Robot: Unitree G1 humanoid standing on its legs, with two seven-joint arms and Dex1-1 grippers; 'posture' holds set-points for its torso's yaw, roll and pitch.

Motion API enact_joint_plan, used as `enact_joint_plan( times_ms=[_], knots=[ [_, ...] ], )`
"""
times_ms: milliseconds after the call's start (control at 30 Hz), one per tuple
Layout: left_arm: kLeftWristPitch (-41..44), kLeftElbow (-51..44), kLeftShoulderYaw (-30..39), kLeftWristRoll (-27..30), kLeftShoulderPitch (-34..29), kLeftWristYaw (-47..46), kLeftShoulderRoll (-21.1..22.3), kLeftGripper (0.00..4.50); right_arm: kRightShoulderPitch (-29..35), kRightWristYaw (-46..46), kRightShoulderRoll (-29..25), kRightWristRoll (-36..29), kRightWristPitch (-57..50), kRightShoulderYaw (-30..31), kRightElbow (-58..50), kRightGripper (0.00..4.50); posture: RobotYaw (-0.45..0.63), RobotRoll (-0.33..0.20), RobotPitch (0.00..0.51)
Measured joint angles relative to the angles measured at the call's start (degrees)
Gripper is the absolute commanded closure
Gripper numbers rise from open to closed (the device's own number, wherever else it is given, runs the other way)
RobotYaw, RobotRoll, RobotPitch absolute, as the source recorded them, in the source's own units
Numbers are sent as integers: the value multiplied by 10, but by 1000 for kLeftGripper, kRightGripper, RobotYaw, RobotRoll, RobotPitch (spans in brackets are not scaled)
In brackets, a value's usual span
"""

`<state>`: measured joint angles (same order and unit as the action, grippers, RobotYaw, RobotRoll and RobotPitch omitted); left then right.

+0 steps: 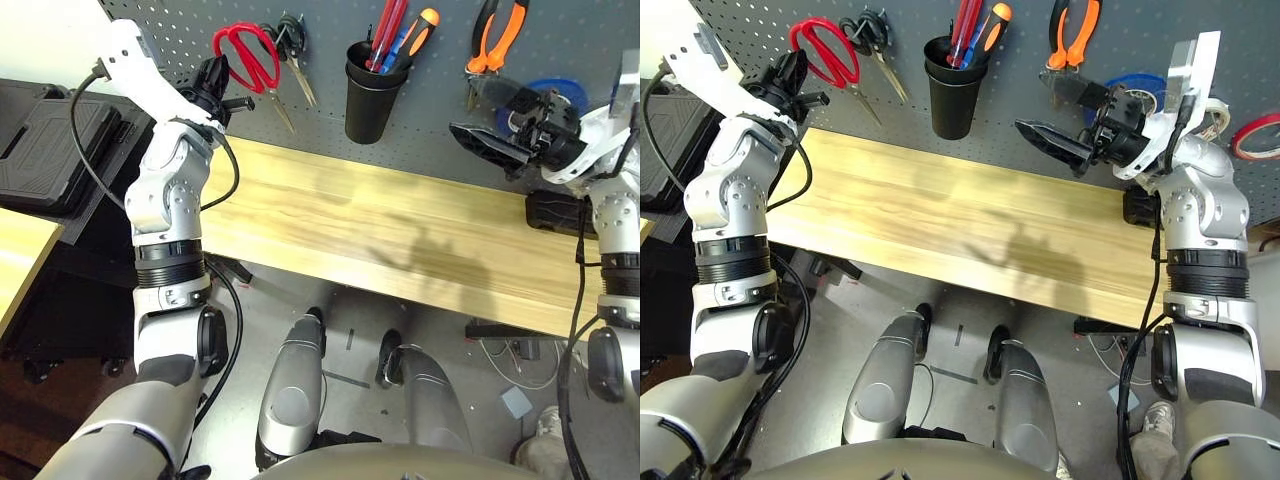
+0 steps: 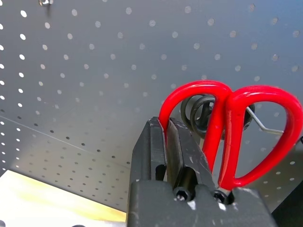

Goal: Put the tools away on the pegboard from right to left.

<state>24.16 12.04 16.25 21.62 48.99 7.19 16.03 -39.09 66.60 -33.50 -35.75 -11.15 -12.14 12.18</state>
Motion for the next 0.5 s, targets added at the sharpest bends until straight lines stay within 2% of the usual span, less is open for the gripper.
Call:
enact_joint_plan(
  times_ms=[200,333,400,500],
  knots=[
    [-45,77,-11,-18,32,18,0,4454,-9,-15,9,9,18,1,0,0,271,0,266],
    [-75,165,-22,-37,67,34,1,4454,-18,-23,20,19,33,2,4,0,261,0,261],
    [-87,204,-30,-44,80,46,2,3832,-22,-29,27,28,44,3,8,0,261,0,261],
    [-103,238,-43,-56,87,68,1,4079,-22,-35,39,35,57,6,13,0,252,0,260]
  ],
)
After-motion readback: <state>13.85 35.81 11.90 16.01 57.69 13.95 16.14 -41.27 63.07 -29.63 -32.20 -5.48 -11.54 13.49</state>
